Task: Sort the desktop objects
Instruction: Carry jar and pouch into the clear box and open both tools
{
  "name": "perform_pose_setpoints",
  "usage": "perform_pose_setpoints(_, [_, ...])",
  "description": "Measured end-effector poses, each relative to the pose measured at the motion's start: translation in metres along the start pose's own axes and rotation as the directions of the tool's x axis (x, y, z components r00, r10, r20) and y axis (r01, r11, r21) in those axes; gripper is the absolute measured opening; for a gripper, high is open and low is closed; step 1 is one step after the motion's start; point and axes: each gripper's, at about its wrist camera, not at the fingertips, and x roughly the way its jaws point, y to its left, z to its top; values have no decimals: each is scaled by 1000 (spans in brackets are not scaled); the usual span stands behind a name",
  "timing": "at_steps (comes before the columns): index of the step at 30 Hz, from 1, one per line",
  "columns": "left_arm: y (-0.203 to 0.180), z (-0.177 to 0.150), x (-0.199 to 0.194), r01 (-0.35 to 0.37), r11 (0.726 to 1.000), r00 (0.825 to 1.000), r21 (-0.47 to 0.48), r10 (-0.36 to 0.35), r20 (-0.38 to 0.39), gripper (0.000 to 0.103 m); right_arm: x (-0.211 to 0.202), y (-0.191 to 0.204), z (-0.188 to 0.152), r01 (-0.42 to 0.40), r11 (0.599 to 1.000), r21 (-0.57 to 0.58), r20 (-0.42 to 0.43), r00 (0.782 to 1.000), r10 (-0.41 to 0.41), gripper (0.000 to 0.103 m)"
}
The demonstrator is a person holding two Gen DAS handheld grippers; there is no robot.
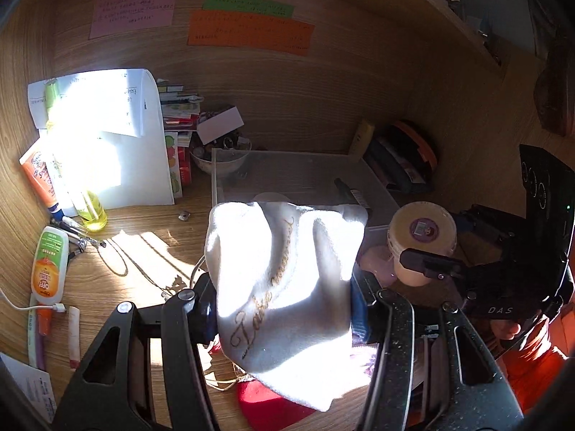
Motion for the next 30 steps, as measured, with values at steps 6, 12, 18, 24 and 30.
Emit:
perform_pose_setpoints(6, [-1, 18, 7, 11, 1000, 1000, -2, -11, 22, 55, 0, -14, 17, 10, 1000, 25, 41, 999, -11, 65])
perform_pose_setpoints(12, [-1, 39, 29, 7, 1000, 1000, 4, -7, 15, 55, 15, -27, 35, 28, 999, 43, 52, 998, -31, 65])
perform_pose_setpoints(18, [5, 56, 70, 15, 1000, 999, -9, -15, -40, 55, 48, -39, 52, 25, 998, 59, 25, 999, -26, 65])
perform_pose_setpoints(24, [18, 65, 116, 8, 999, 995, -35, -11, -101, 55, 87, -47, 59, 42, 997, 57, -20, 999, -41, 65])
perform_pose_setpoints(30, [24, 68, 144, -10, 999, 992, -34, 5, -124, 55, 112, -48, 62, 82, 996, 29, -34, 996, -81, 65])
